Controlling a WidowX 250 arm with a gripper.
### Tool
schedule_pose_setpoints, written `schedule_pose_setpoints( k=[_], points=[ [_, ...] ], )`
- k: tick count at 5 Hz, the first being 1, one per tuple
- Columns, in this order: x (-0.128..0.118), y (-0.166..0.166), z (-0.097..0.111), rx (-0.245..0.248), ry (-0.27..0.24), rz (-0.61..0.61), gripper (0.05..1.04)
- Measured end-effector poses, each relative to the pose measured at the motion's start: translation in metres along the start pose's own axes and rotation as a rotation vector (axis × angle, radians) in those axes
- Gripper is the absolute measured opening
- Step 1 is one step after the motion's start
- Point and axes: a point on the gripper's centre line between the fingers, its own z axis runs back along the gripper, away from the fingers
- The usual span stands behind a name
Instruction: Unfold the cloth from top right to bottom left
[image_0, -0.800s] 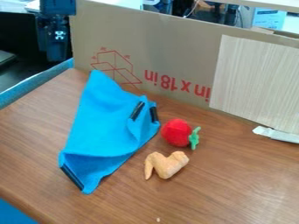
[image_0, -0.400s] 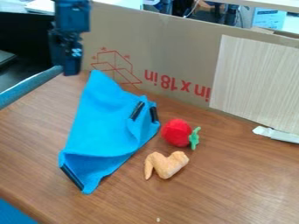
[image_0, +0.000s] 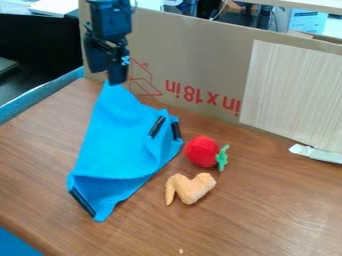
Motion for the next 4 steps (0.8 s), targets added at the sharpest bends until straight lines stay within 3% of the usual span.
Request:
schedule_pose_setpoints(
  k=[1, 2, 3, 4],
  points=[
    [0.017, -0.012, -0.009, 0.027, -0.053, 0.046, 1.000],
    [0.025, -0.021, -0.018, 0.056, -0.072, 0.096, 1.000],
    [0.039, -0.037, -0.021, 0.096, -0.088, 0.095, 1.000],
    [0.044, -0.041, -0.039, 0.100, -0.065, 0.129, 1.000]
  ],
)
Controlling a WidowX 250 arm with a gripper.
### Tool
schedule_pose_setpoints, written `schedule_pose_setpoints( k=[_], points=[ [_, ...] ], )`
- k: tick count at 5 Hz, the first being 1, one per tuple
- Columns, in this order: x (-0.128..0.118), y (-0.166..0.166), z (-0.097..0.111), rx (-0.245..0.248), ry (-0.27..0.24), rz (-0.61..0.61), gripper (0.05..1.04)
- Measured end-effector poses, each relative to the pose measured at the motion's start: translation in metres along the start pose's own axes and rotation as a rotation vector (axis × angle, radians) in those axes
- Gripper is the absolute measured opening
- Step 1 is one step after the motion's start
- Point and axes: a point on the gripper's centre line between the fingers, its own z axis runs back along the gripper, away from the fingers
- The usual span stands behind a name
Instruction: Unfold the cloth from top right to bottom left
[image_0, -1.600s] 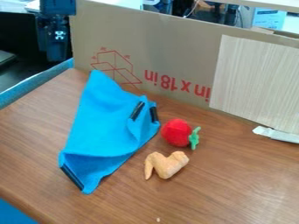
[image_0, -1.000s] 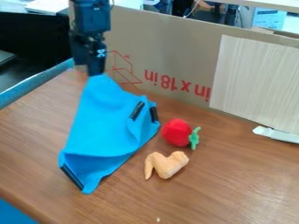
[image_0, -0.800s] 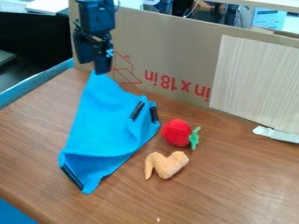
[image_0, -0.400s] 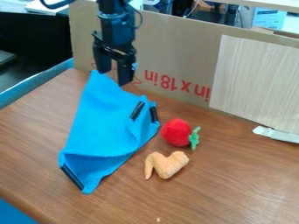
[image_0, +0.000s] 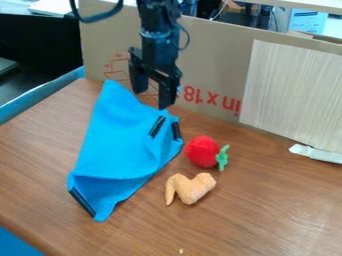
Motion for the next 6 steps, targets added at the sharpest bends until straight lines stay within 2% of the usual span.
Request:
schedule_pose_setpoints(
  k=[2, 4, 5, 6],
  points=[
    [0.007, -0.002, -0.028, -0.049, 0.036, 0.079, 1.000],
    [0.006, 0.008, -0.051, -0.069, 0.093, 0.160, 1.000],
    [0.007, 0.007, -0.054, -0.078, 0.105, 0.169, 1.000],
    [0.005, 0.006, -0.055, -0.085, 0.117, 0.158, 0.953]
  ],
)
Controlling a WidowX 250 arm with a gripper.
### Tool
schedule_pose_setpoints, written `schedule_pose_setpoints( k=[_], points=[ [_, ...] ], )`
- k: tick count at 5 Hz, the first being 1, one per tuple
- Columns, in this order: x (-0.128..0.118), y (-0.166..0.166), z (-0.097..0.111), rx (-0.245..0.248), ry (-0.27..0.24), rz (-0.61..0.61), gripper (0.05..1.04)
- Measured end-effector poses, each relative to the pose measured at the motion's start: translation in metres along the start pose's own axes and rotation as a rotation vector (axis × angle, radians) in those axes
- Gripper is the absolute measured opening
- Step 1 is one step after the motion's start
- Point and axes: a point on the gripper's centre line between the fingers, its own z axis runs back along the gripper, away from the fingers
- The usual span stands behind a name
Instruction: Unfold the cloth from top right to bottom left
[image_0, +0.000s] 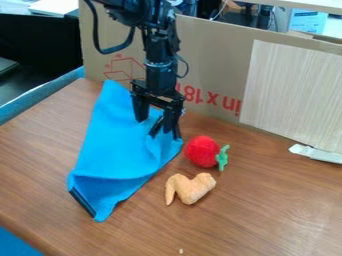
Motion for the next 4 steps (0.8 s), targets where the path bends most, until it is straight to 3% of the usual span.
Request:
schedule_pose_setpoints(
  k=[2, 3, 4],
  points=[
    [-0.0032, -0.0017, -0.0027, -0.002, 0.037, -0.029, 0.379],
    [-0.0028, -0.0016, -0.0025, -0.003, 0.040, -0.033, 0.155],
    [-0.0028, -0.0011, -0.0028, 0.000, 0.039, -0.047, 0.067]
  ],
)
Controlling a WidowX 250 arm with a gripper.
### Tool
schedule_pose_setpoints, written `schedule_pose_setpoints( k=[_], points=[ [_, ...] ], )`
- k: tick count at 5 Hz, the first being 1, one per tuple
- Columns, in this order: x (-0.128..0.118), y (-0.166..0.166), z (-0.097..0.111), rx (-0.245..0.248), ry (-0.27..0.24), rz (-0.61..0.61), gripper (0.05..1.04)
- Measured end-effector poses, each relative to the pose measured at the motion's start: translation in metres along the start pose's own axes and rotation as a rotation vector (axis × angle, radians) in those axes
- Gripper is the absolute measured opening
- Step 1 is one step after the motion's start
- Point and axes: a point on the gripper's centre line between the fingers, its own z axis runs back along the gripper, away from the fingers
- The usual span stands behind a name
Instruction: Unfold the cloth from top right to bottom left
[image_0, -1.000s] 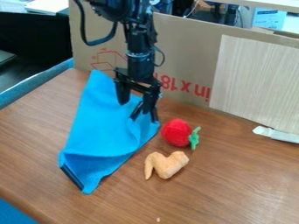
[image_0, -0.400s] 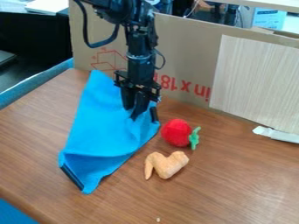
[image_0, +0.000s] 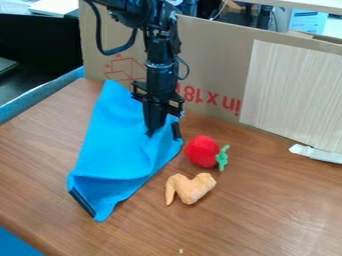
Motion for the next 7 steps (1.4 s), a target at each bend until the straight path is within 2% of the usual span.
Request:
schedule_pose_setpoints(
  k=[1, 3, 4, 5, 6, 7],
  points=[
    [-0.002, -0.003, -0.001, -0.020, 0.004, -0.017, 0.053],
    [-0.026, 0.024, 0.038, -0.125, -0.032, 0.007, 0.053],
    [-0.043, 0.045, 0.046, -0.177, -0.025, 0.024, 0.053],
    [-0.071, 0.082, 0.045, -0.208, 0.002, 0.063, 0.053],
    [-0.101, 0.120, 0.049, -0.220, 0.020, 0.105, 0.053],
    [-0.130, 0.146, 0.052, -0.249, 0.035, 0.128, 0.053]
  ],
)
